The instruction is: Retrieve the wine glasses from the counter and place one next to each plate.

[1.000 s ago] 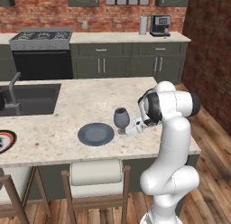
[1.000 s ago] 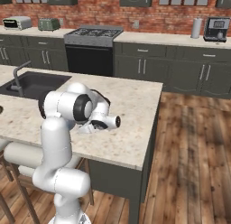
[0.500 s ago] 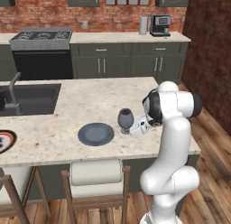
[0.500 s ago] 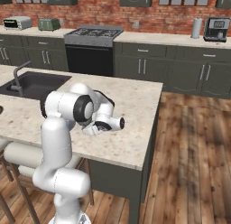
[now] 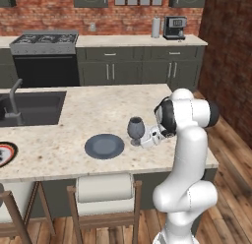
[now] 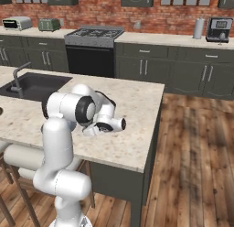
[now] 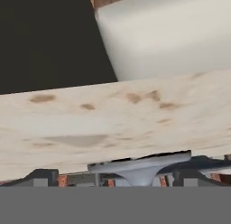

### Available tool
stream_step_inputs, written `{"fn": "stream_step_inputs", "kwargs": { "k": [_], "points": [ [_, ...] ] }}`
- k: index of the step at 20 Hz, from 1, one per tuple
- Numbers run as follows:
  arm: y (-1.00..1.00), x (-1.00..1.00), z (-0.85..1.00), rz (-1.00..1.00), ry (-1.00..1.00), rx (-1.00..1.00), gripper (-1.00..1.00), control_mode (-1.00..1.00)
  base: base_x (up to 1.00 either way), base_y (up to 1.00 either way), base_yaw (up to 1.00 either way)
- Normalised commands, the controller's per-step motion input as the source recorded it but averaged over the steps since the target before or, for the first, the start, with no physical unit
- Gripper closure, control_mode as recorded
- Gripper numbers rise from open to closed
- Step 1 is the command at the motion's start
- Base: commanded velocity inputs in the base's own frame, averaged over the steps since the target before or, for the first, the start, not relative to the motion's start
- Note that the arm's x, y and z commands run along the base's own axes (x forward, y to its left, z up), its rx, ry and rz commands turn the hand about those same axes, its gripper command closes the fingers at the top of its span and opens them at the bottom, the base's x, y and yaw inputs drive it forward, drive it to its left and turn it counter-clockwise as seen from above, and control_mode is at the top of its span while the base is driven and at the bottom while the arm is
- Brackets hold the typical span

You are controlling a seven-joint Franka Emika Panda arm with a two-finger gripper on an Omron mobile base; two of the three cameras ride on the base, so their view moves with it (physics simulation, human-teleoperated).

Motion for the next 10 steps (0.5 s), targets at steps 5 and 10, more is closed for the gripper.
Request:
{"fn": "stream_step_inputs", "kwargs": {
  "k": [5,10],
  "points": [
    [-0.41,-0.18,0.0,0.0,-0.01,0.0,-1.0,-1.0,0.0,0.0,0.0],
    [-0.77,-0.34,-0.05,0.01,-0.02,0.0,-1.0,-1.0,0.0,0.0,0.0]
  ]
}}
